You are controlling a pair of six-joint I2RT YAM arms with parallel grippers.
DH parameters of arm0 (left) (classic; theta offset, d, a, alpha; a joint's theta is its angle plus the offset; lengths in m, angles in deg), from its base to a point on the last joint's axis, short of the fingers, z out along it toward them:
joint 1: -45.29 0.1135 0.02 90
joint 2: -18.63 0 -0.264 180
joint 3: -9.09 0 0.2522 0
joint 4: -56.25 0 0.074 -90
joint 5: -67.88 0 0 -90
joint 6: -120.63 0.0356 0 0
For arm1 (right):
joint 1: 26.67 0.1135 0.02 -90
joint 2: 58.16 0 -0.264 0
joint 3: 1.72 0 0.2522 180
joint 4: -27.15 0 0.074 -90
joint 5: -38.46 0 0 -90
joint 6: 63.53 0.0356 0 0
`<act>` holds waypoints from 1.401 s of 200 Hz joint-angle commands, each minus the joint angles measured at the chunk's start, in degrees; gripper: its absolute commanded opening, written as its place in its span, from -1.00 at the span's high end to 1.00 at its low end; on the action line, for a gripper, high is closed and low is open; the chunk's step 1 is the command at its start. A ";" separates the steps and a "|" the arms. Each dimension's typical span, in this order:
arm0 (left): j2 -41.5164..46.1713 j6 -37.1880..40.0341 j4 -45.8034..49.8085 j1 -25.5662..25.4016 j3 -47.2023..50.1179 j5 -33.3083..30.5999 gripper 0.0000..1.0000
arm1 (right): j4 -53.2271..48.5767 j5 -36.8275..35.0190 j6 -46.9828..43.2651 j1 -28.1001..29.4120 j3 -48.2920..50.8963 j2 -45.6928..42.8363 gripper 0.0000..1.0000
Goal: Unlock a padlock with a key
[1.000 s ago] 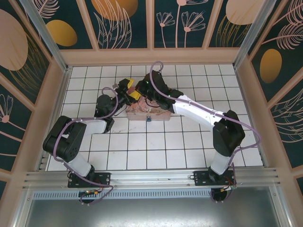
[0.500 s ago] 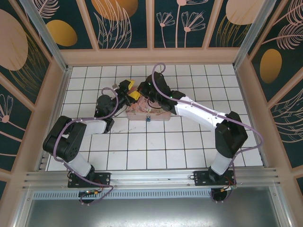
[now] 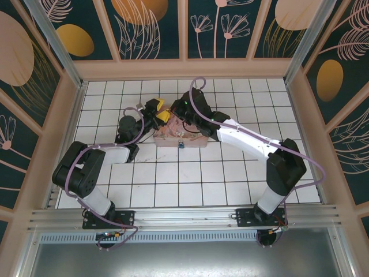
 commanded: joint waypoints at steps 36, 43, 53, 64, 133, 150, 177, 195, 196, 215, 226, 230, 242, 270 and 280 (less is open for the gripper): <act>0.32 2.19 0.76 -0.20 -0.05 -0.70 0.14 | 2.09 -0.90 1.01 -0.47 1.43 -2.08 1.00; 0.33 2.30 0.89 -0.20 -0.18 -0.69 0.15 | 2.13 -0.83 1.05 -0.56 1.53 -2.03 1.00; 0.33 2.37 0.90 -0.20 -0.15 -0.66 0.17 | 2.29 -0.78 1.20 -0.61 1.63 -2.05 1.00; 0.33 2.57 0.99 -0.20 -0.22 -0.65 0.20 | 2.31 -0.66 1.27 -0.65 1.78 -2.08 1.00; -0.03 3.37 1.60 -0.20 -0.31 -0.44 0.25 | 3.26 0.09 0.96 -0.82 1.36 -1.84 1.00; -0.19 3.54 1.60 -0.20 -0.45 -0.33 0.26 | 3.24 0.38 0.86 -0.83 0.99 -1.62 1.00; -0.38 3.64 1.65 -0.20 -0.54 -0.34 0.31 | 3.30 0.60 0.86 -0.83 0.83 -1.39 1.00; -0.50 3.89 1.69 -0.20 -0.66 -0.17 0.33 | 3.36 0.60 0.87 -0.81 0.71 -1.24 1.00; -0.48 3.94 1.69 -0.20 -0.66 -0.17 0.34 | 3.36 0.60 0.87 -0.82 0.68 -1.28 1.00; -0.64 4.06 1.71 -0.20 -0.62 -0.08 0.38 | 3.35 0.53 0.93 -0.80 0.74 -1.24 1.00; -0.73 4.16 1.78 -0.21 -0.62 0.00 0.41 | 3.32 0.56 0.93 -0.83 0.75 -1.15 1.00; -0.74 4.16 1.69 -0.20 -0.66 0.00 0.43 | 3.33 0.60 0.90 -0.83 0.66 -1.20 1.00; -0.89 4.41 1.73 -0.21 -0.75 0.14 0.45 | 3.32 0.69 0.87 -0.80 0.61 -1.13 1.00; -1.47 4.90 1.95 -0.20 -1.18 0.75 0.77 | 3.40 0.90 0.84 -0.78 0.15 -0.80 1.00; -1.82 5.08 1.87 -0.20 -1.36 1.09 0.91 | 3.44 1.04 0.77 -0.83 0.02 -0.67 1.00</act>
